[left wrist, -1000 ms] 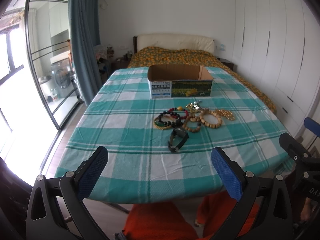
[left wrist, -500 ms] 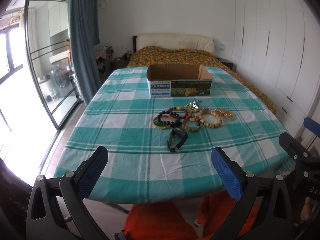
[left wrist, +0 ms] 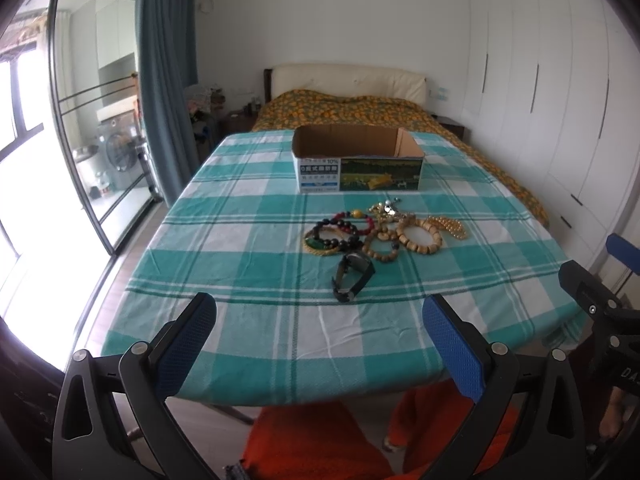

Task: Organize jewelry

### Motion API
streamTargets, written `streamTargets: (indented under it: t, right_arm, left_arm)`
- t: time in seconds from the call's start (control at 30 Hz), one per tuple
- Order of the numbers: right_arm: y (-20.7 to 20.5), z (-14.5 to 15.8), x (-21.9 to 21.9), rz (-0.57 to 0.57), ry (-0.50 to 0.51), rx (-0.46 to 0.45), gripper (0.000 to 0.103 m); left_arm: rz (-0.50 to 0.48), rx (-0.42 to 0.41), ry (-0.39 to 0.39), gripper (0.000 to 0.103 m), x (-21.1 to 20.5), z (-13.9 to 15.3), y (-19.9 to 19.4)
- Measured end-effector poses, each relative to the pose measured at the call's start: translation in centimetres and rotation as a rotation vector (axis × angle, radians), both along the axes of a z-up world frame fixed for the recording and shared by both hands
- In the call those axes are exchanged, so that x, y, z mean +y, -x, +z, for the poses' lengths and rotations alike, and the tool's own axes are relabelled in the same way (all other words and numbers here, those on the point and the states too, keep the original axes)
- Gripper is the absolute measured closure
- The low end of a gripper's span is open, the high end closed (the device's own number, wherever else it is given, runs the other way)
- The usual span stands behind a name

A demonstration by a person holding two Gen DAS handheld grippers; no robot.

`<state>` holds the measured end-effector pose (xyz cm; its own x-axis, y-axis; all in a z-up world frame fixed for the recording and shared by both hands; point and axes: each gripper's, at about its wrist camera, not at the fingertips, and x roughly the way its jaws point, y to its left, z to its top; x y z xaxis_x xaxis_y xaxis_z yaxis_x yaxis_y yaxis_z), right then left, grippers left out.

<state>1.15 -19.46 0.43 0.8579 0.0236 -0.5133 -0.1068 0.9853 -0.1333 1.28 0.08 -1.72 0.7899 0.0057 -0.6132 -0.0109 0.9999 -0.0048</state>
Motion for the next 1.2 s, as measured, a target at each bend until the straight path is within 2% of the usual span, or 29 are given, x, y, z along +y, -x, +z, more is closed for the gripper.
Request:
streamTargets:
  t: [0.2,0.37,0.9,1.2]
  right_arm:
    - [-0.6,-0.3,-0.4,-0.009,-0.008,0.015,0.001]
    - [-1.3,-0.7,-0.7,-0.020,-0.016,0.031,0.001]
    - [-4.8,-2.9,-2.4,-0.044,-0.046,0.107,0.001]
    - [-7.3,-4.8,-4.0,-0.071,-0.081,0.150,0.001]
  left_arm:
    - [-0.013,0.043,0.036,0.000,0.4,-0.6,-1.1]
    - [0.001,0.041,0.087,0.000,1.5,-0.7,-2.2]
    - [0.057,0.125,0.104,0.000,3.9,-3.5,-6.8]
    - [0.027,0.206,0.124,0.000,3.9,-6.0,-9.3]
